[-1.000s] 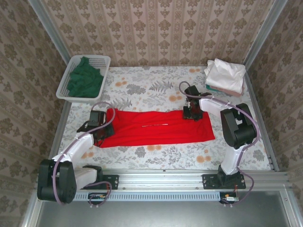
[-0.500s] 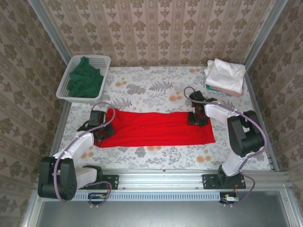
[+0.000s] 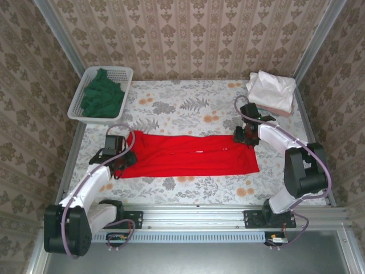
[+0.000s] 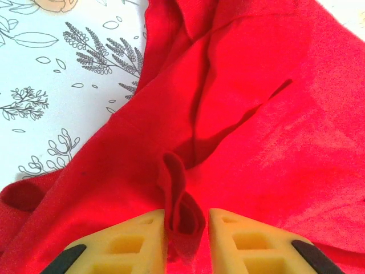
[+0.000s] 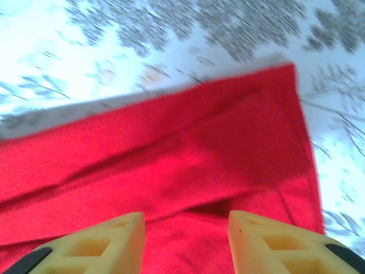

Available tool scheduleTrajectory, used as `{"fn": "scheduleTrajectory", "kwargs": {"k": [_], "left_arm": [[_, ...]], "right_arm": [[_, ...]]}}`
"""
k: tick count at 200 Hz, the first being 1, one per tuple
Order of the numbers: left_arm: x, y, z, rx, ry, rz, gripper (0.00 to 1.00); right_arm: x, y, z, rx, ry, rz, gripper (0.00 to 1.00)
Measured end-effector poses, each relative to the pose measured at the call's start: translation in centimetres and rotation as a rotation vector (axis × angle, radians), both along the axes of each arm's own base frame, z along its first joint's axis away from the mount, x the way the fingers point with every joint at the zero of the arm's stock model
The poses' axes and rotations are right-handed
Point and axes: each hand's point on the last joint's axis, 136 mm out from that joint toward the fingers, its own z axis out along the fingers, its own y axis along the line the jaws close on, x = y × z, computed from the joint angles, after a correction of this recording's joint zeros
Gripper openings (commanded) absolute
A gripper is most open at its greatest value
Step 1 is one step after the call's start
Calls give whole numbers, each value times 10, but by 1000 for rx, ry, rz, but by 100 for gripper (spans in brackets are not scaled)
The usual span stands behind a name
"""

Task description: Fold and stack the t-shirts

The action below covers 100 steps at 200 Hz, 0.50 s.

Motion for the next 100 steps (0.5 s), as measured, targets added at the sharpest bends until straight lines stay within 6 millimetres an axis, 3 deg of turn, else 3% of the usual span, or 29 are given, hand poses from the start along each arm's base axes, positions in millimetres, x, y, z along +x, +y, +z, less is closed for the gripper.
{"fn": "scheduleTrajectory", "kwargs": {"k": [8,27,53,73,83,100], "left_arm": [[-1,0,3,-8,-5,5,38],[-7,-1,8,-20,-12,10,48],[-9,0,20,-28,-27,18,48],[6,-6,38,-49,-64,3,49],[18,-19,47,-44,-66,-35,51],[47,-67,66,-58,-100,-163,52]], "right_arm": [[10,3,0,1,-3,4,42],[26,4,-9,-12,1,-1,43],[8,-7,-30,-31,61,-25,43],[-1,-18,-41,-39,103,-50,40],[-2,-21,-43,-42,109,-60,38],[-5,-25,-47,-44,120,-65,29]]}}
